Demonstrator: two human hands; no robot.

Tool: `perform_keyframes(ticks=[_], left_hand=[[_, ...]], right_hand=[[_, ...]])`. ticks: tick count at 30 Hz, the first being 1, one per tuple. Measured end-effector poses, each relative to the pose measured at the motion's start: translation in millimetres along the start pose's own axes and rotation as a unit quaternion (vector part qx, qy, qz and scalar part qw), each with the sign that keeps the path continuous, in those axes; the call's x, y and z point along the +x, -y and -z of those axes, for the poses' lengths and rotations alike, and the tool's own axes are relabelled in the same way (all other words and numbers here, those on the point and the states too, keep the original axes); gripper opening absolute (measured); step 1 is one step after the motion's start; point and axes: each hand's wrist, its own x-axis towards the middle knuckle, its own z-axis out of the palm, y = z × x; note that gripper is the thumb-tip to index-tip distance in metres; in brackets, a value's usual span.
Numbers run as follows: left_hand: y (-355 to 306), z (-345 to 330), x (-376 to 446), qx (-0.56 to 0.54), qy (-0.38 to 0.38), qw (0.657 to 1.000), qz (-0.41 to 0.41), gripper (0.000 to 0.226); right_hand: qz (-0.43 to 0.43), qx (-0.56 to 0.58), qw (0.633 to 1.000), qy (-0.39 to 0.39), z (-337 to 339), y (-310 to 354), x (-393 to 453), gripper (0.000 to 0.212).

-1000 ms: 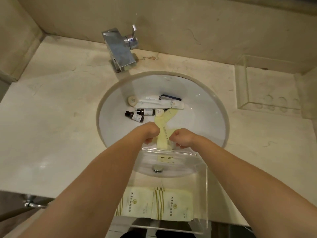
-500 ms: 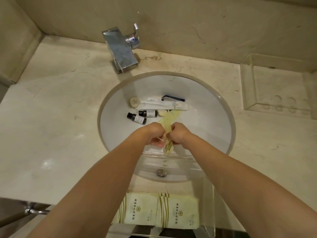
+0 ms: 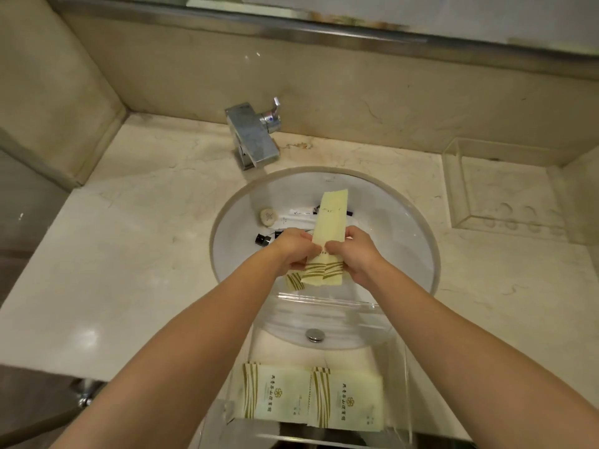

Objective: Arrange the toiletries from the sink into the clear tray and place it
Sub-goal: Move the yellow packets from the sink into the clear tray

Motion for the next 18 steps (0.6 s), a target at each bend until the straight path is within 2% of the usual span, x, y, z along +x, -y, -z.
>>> perform_keyframes(ticks=[5,8,10,13,18], left_hand=[[-6,14,-29,0.037,0.039,0.997,-0.053,0.012],[-10,21,-46,0.053,0.072,0.993,-0.073,0.019],[-12,26,-56,0.077,0.096,0.989,-0.083,0.019],[-13,33,-69,0.107,0.119,0.983,-0.088,0.018],[-11,36,-91,0.155,0.165,0.971,-0.072,0.018]], right_hand=[[0.013,0.073,0.997,0.01,5,9,-26,0.004],[0.036,0.063,0.997,0.007,11,12,-41,0.012],[0.066,0.062,0.996,0.009,15,14,-51,0.007],[0.079,0.079,0.993,0.037,19,14,-66,0.022],[0.066,0.094,0.991,0.069,22,10,-88,0.016]])
